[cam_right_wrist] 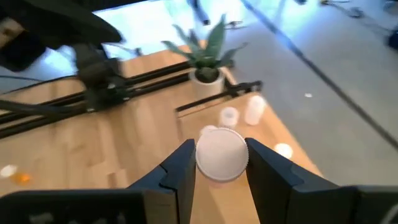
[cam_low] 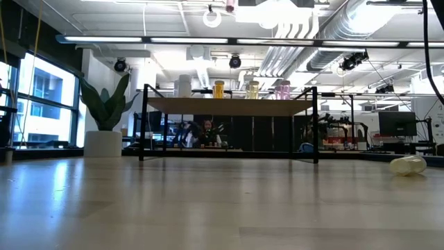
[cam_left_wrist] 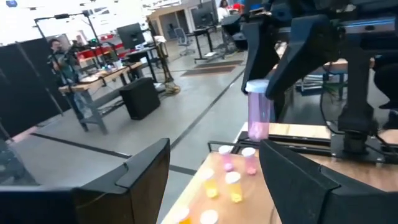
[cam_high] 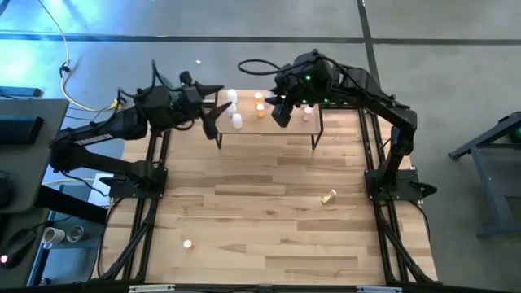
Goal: Pick and place medicine bottles onto shelf by color
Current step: Put the pink pill bottle on the shelf aligned with the other pink pill bottle
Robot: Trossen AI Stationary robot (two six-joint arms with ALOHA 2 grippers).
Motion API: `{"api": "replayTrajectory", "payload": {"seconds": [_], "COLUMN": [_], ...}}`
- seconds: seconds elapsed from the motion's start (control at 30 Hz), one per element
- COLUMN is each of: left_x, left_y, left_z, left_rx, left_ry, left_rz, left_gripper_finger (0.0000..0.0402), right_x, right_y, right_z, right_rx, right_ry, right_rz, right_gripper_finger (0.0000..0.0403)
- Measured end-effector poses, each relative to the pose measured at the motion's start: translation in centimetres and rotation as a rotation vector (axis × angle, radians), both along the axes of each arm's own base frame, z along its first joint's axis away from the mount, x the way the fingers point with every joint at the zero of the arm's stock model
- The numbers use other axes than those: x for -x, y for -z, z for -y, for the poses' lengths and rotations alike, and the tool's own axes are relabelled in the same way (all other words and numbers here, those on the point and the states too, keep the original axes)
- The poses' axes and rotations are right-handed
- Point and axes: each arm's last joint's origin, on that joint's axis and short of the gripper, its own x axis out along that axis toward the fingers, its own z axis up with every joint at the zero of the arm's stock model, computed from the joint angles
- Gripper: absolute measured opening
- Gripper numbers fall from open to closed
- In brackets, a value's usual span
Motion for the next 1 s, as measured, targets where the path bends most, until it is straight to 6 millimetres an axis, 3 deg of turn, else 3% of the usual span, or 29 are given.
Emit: {"api": "replayTrajectory", "payload": {"seconds": [0.2,0.57,0.8,1.0], "left_x": [1.6,2.0,2.3,2.6], "left_y": [-0.4,-0.5,-0.5,-0.5], "left_z": [-0.2,-0.8,-1.3,-1.9], "left_rx": [0.001,-0.009,-0.009,-0.009], "left_ry": [-0.037,-0.069,-0.106,-0.140], "left_rz": [-0.002,-0.004,-0.004,-0.004], "left_gripper_finger": [0.0235,0.0234,0.0234,0.0234], "right_x": [1.4,7.4,10.2,12.5], "right_y": [-0.8,-1.8,0.7,4.5], "right_z": [0.4,1.6,2.3,2.1], "right_rx": [0.056,0.069,0.035,-0.018], "right_ry": [0.064,0.183,0.229,0.242], "right_rz": [-0.005,-0.155,-0.248,-0.142], "right_gripper_finger": [0.0114,0.0114,0.0114,0.0114]}}
